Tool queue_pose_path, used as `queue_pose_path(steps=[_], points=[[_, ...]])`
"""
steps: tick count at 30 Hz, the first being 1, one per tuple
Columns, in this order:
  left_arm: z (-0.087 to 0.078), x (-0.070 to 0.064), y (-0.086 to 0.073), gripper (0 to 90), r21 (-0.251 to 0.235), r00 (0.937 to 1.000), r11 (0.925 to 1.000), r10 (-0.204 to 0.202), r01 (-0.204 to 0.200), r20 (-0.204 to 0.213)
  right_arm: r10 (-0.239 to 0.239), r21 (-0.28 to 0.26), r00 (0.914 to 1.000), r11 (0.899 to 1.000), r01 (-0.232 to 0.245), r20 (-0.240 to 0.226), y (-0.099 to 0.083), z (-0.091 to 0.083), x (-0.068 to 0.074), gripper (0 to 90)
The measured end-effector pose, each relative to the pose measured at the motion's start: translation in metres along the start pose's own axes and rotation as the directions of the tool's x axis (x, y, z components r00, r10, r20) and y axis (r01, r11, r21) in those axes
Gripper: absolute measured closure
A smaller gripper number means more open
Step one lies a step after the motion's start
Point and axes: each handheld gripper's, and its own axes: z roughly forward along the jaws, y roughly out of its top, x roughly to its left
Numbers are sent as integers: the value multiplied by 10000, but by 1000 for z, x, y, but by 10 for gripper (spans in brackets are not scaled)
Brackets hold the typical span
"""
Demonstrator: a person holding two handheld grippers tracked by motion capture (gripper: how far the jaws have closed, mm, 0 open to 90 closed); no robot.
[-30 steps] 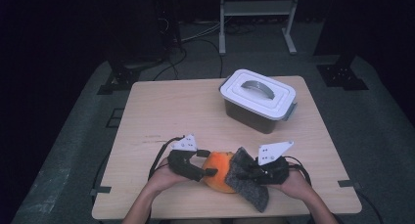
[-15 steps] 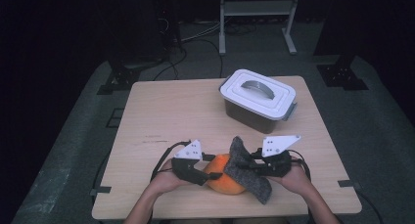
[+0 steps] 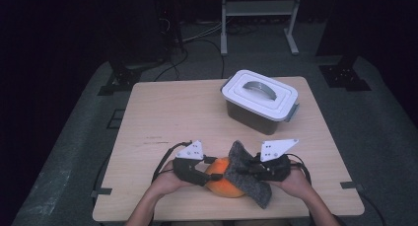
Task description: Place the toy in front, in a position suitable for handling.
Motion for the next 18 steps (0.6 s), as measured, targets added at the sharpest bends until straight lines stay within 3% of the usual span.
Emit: queue_pose_path(steps=[3,6,8,9,11,13,14,15,18], points=[[-1,2,-3,477,-98,9999,9999,79,-78,115,121,320,9994,9994,-131,335,-6,-7,-7,760],[-2,4,-4,473,-146,9999,9999,2,0,167,458,141,9968,9988,-468,656,-12,-13,-14,758],[-2,6,-3,418,-77,9989,9990,-433,435,158,519,40,9968,9986,-523,603,-11,-11,-14,758],[-2,8,-1,350,-19,9969,9970,-774,774,142,419,135,9974,9990,-428,589,-10,-7,-12,758],[-3,11,-1,225,53,9875,9886,-1505,1505,462,364,192,9982,9991,-373,478,-9,-2,-9,759],[-3,13,-2,214,-128,9819,9849,-1712,1727,805,421,187,9991,9989,-421,-14,-9,0,-8,756],[-3,12,-3,241,-9,9816,9867,-1615,1625,1017,436,297,9985,9986,-426,-337,-8,1,-6,753],[-2,9,-3,307,-12,9875,9925,-1215,1223,1006,343,377,9982,9988,-324,-502,-6,0,-5,752],[-1,3,0,388,-48,9947,9984,-558,564,866,115,223,9993,9997,-108,-353,1,-3,-1,754]])
